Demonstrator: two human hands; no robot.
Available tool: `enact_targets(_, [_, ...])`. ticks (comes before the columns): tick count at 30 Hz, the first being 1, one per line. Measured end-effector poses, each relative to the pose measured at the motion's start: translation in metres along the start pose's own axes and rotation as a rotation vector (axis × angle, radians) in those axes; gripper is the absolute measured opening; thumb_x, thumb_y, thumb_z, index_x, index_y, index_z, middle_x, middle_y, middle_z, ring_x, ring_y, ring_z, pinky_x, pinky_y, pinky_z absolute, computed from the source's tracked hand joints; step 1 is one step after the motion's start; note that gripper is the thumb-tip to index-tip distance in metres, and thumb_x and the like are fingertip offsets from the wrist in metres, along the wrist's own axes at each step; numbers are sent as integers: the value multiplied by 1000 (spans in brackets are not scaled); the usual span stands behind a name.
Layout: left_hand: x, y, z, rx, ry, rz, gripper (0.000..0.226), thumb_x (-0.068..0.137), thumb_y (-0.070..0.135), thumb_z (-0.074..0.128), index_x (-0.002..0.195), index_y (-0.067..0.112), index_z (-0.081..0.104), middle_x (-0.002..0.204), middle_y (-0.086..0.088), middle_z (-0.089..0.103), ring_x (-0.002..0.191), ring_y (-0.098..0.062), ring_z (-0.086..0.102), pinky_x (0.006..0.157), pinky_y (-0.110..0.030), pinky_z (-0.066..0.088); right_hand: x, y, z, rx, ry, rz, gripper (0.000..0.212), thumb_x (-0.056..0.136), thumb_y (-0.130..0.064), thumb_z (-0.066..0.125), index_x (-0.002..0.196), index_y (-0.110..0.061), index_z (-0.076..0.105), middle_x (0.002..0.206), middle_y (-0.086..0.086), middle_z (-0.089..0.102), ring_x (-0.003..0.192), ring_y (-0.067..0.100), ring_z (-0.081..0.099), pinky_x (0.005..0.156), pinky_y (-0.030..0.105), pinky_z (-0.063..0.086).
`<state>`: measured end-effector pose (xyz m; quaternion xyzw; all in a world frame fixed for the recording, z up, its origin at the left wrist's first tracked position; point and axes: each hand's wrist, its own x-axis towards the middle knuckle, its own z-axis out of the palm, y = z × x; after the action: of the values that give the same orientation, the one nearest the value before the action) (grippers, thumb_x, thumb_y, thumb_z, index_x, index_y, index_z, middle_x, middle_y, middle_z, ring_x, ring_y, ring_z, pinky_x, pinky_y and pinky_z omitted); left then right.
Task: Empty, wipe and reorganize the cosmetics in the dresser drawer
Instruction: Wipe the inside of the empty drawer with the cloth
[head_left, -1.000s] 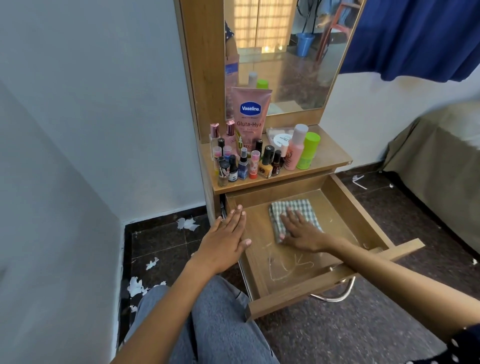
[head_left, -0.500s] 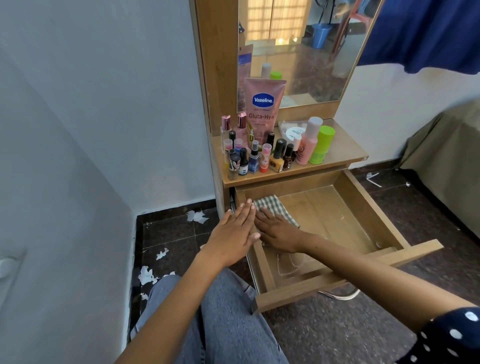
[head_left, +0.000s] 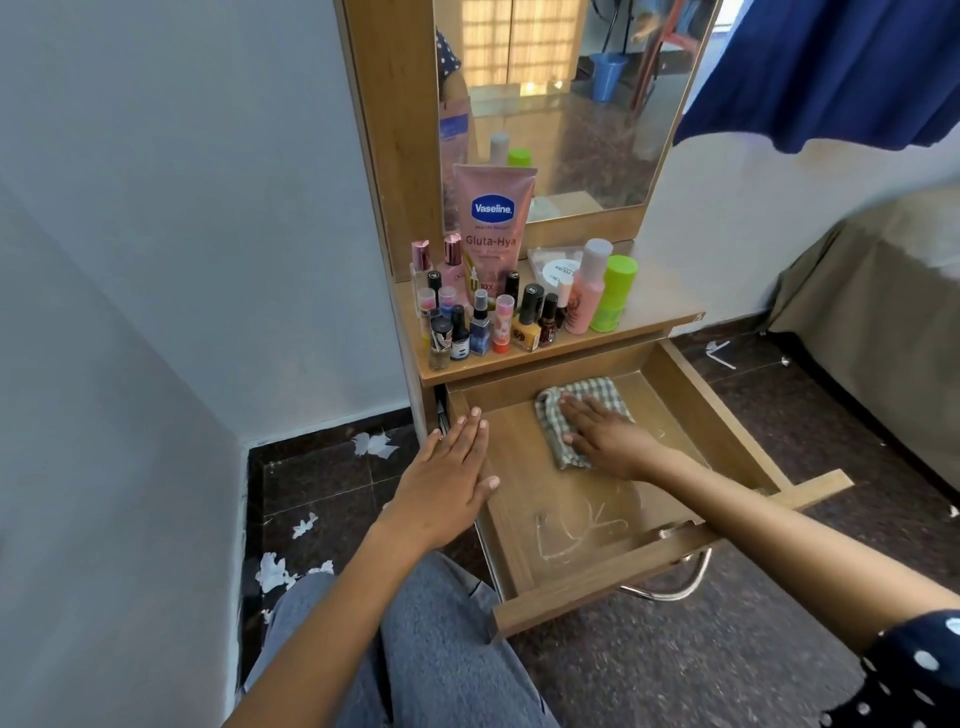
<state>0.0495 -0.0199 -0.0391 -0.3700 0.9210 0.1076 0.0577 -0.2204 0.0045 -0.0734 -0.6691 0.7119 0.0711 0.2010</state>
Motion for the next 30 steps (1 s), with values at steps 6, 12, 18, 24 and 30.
enact_targets(6, [12, 26, 0, -46, 62, -133, 69, 99, 52, 9, 149, 10, -11, 155, -5, -22, 144, -16, -17, 117, -35, -10, -5, 16, -3, 249, 55, 357, 70, 99, -56, 24, 155, -18, 3, 161, 7, -16, 148, 29, -15, 119, 55, 0])
enact_targets(12, [45, 41, 12, -110, 221, -159, 66, 101, 48, 12, 150, 7, -8, 156, -10, -18, 145, -19, -16, 115, -33, -12, -19, -38, 13, 242, -140, 253, 85, 95, -64, 24, 148, -19, -24, 147, 10, -43, 137, 31, -37, 113, 53, -17])
enact_targets(18, [57, 47, 16, -116, 320, -201, 62, 102, 41, 17, 150, 5, 2, 158, -14, -7, 146, -22, -6, 118, -36, -4, -14, -30, 9, 160, -102, 179, 88, 92, -68, 29, 153, -20, -12, 154, 9, -33, 142, 28, -31, 115, 49, -14])
enact_targets(24, [57, 48, 21, -93, 366, -202, 76, 89, 48, -6, 150, 5, 10, 158, -13, 2, 147, -22, 2, 115, -35, -6, -8, 21, -3, 220, 28, 398, 90, 93, -68, 26, 152, -12, -11, 157, 11, -27, 146, 28, -22, 119, 51, -8])
enact_targets(30, [57, 50, 20, -115, 389, -221, 68, 95, 44, 3, 150, 5, 10, 158, -12, 5, 147, -22, 4, 117, -36, -2, -6, -15, 7, 142, -35, 177, 76, 97, -61, 24, 153, -24, -11, 157, 7, -26, 145, 24, -24, 117, 48, -12])
